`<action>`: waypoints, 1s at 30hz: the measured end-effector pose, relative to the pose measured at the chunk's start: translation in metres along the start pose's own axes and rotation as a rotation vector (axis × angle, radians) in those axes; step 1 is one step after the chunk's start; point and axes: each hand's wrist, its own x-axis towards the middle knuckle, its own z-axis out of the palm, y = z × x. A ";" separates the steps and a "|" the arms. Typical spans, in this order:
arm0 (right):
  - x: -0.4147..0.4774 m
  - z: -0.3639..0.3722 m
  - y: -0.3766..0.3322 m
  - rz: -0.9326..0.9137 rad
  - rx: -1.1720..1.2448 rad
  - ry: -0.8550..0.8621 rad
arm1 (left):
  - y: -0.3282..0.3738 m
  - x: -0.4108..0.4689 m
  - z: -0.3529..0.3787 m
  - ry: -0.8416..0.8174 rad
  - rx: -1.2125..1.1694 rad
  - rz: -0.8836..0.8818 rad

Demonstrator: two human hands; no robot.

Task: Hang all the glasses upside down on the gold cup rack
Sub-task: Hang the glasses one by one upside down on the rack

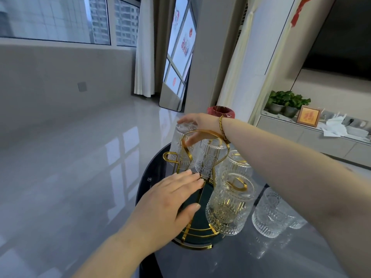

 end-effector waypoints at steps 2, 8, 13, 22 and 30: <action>0.001 0.004 0.001 0.008 0.001 -0.039 | 0.000 0.000 0.000 0.016 -0.029 -0.025; 0.001 0.007 0.002 -0.006 -0.017 -0.119 | 0.000 0.000 0.002 0.034 0.051 -0.027; 0.000 0.007 0.001 -0.019 -0.035 -0.122 | -0.002 0.000 0.006 0.079 0.039 -0.018; -0.003 0.005 0.004 -0.034 -0.031 -0.108 | -0.005 -0.001 0.009 0.070 -0.020 -0.028; -0.005 0.004 0.005 0.005 0.015 -0.082 | -0.003 0.000 0.009 0.042 -0.116 -0.060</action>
